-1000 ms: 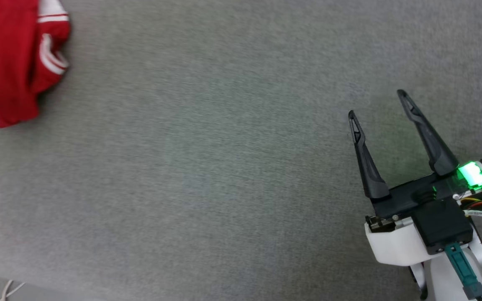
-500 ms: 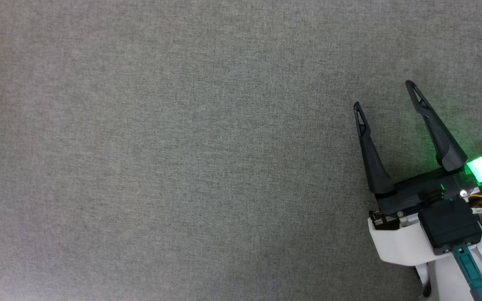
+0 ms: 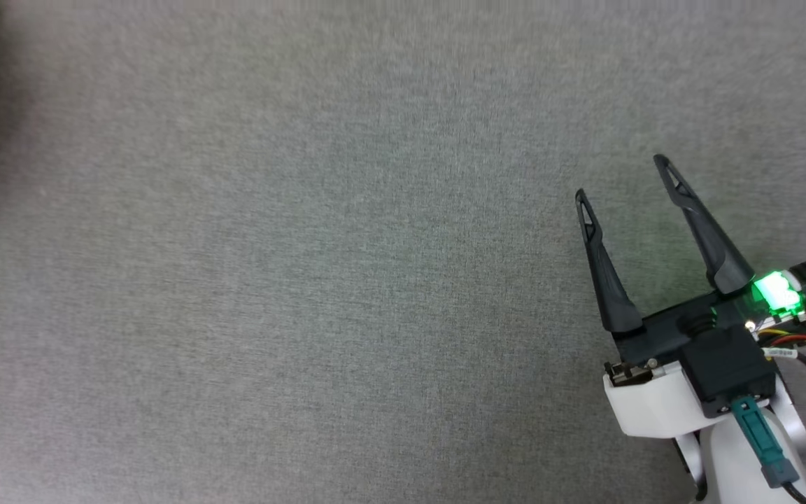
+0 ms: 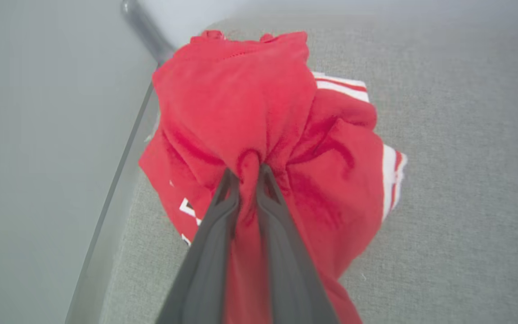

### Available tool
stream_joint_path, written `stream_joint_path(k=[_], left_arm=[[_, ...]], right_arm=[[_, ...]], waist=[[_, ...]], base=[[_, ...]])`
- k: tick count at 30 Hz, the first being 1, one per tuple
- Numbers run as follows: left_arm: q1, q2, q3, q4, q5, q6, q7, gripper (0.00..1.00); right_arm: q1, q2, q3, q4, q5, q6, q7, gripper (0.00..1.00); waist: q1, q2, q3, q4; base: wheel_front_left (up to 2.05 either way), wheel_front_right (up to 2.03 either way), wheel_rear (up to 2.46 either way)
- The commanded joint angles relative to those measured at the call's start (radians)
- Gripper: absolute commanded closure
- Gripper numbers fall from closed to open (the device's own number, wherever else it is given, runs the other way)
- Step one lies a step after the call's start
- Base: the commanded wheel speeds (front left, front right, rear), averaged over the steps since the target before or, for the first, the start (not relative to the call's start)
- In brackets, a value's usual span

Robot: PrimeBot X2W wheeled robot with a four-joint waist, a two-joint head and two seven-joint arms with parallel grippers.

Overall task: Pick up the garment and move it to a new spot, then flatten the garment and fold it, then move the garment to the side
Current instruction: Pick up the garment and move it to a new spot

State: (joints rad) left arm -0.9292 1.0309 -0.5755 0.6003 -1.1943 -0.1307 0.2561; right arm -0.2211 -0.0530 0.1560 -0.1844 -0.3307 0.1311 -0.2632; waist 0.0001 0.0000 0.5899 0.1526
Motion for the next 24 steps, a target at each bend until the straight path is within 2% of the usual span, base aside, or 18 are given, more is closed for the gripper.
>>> stream_joint_path(k=[1,9,16,20,24], left_arm=[[-0.017,0.019,-0.018,-0.022,0.022,0.002,-0.052,1.0],[-0.043,0.042,-0.092,-0.099,0.11,0.002,-0.192,1.0],[-0.035,0.033,-0.149,-0.227,0.175,0.002,-0.293,1.0],[-0.024,-0.006,-0.18,-0.312,0.22,0.009,-0.323,1.0],[-0.004,-0.064,-0.21,-0.394,0.253,0.038,-0.352,1.0]], right_arm=[[0.017,0.003,0.002,0.016,0.011,-0.001,-0.002,0.0],[0.055,0.004,-0.009,0.055,0.061,-0.001,-0.002,0.0],[0.1,0.004,-0.084,0.083,0.119,0.0,-0.002,0.0],[0.118,0.003,-0.1,0.081,0.131,-0.001,-0.002,0.0],[0.127,0.003,-0.101,0.078,0.135,-0.001,-0.002,0.0]], waist=[[-0.0001,0.0,-0.1,-0.008],[-0.0001,0.0,-0.269,-0.031],[-0.0001,0.0,-0.394,-0.071],[-0.0001,0.0,-0.429,-0.097],[-0.0001,0.0,-0.448,-0.133]], base=[[0.0,0.0,0.0],[0.0,0.0,0.0],[0.0,0.0,0.0],[0.0,0.0,0.0],[0.0,0.0,0.0]])
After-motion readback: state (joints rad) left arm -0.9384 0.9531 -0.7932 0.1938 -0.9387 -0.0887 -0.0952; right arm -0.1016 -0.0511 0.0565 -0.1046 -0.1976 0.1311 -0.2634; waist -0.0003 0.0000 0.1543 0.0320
